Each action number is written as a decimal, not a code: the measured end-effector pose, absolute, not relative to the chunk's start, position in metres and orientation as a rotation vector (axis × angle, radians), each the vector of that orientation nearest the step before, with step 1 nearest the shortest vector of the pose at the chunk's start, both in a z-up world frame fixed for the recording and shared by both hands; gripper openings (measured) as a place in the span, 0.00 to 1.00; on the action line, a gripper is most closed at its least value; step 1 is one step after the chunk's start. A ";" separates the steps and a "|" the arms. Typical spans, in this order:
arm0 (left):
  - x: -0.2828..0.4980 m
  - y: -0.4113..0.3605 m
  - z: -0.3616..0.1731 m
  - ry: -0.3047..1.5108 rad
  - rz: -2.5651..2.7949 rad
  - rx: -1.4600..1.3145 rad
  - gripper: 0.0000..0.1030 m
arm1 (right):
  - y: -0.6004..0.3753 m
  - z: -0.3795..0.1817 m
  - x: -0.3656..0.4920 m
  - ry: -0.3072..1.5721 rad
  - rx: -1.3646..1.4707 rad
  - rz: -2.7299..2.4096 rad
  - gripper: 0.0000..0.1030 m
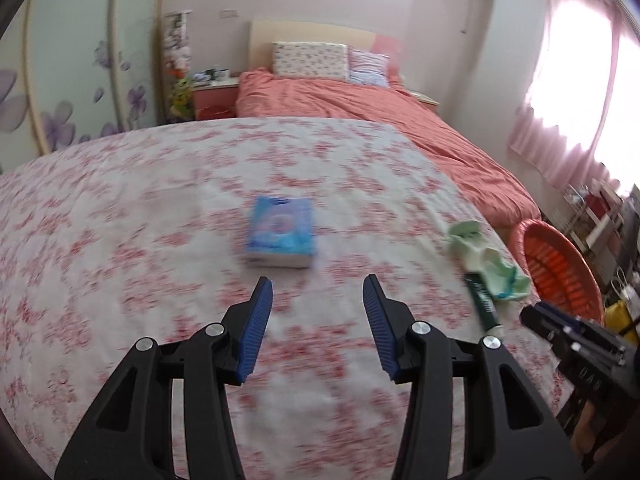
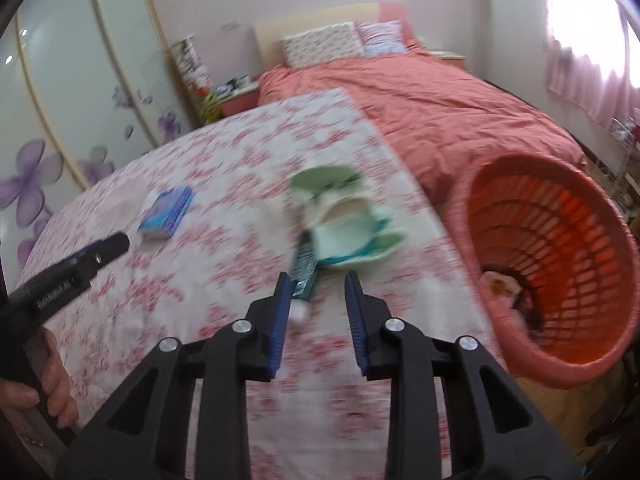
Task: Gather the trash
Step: 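Move both open tools back over the bed, then grasp the green lip-gel tube with the right tool while the left tool grasps the clear plastic tray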
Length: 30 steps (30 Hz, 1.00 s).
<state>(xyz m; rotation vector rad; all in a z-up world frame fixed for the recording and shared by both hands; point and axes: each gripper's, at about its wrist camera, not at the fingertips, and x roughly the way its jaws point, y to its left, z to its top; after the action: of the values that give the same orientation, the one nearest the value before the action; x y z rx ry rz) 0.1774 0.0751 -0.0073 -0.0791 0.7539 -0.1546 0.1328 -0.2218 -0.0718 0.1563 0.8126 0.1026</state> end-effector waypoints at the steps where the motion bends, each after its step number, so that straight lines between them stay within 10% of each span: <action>1: 0.177 0.081 -0.007 0.754 -0.147 -0.086 0.46 | -0.215 -0.074 0.134 0.820 0.148 0.106 0.26; 30: 0.224 0.206 -0.008 0.729 0.136 -0.245 0.56 | -0.178 -0.080 0.149 0.825 0.066 0.096 0.17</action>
<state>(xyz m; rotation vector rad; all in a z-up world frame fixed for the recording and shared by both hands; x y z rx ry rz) 0.2238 0.2062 -0.0076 -0.2448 0.7295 0.1365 0.1488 -0.1783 -0.0798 0.0660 0.8251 0.0956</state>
